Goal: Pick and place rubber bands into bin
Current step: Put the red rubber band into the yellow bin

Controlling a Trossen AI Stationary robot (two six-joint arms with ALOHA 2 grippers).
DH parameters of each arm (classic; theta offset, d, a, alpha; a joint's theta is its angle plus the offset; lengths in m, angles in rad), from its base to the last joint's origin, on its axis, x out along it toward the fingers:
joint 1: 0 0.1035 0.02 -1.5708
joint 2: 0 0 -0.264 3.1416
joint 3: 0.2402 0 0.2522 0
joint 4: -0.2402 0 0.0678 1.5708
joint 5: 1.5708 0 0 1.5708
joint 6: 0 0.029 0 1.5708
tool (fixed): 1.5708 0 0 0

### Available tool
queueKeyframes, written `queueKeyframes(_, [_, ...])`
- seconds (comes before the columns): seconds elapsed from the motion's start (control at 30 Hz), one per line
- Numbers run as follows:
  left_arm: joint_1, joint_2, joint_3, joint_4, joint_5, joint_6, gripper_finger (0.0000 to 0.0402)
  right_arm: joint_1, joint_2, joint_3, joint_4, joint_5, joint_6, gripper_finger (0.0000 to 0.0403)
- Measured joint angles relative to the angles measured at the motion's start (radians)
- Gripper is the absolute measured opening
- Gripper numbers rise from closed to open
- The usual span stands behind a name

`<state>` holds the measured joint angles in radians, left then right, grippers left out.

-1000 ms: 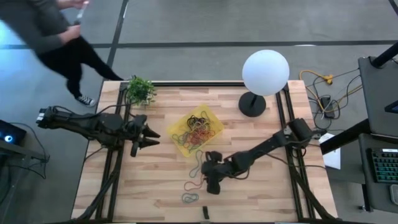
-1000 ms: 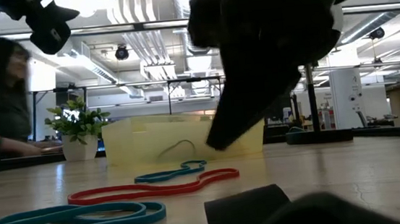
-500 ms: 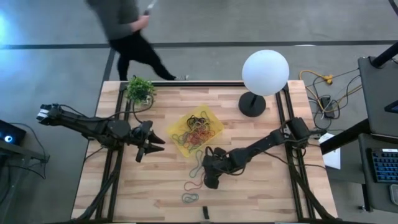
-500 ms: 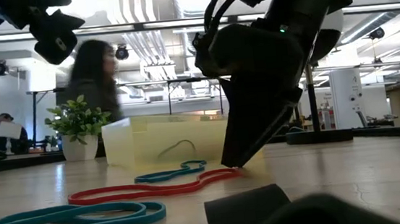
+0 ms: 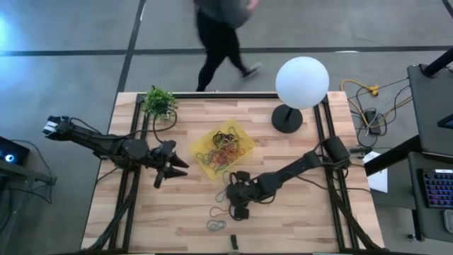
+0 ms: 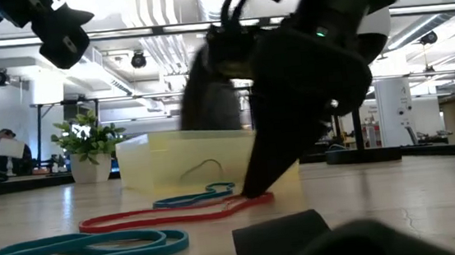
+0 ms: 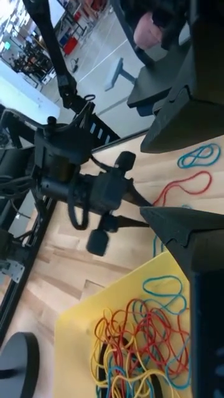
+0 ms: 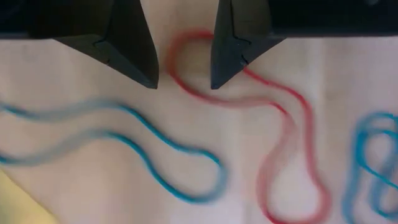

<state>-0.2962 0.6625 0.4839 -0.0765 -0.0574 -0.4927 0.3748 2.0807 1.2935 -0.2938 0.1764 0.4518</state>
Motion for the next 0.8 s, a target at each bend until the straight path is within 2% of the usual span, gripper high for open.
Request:
queueKeyframes(0.13, [-0.022,-0.009,0.000,0.003,-0.001,-0.023,0.0135,0.001,0.085,0.105,-0.009,-0.083,-0.068,0.0130])
queueKeyframes(0.37, [-0.077,-0.016,0.000,0.000,-0.005,-0.053,0.0135,0.016,0.204,0.296,-0.214,-0.089,-0.070,0.0120])
queueKeyframes(0.6, [-0.129,-0.016,0.000,0.000,-0.055,-0.075,0.0135,0.038,0.179,0.296,-0.334,-0.177,-0.110,0.0113])
queueKeyframes(0.8, [-0.154,-0.016,0.000,0.001,-0.090,-0.073,0.0135,0.049,0.164,0.295,-0.396,-0.200,-0.116,0.0102])
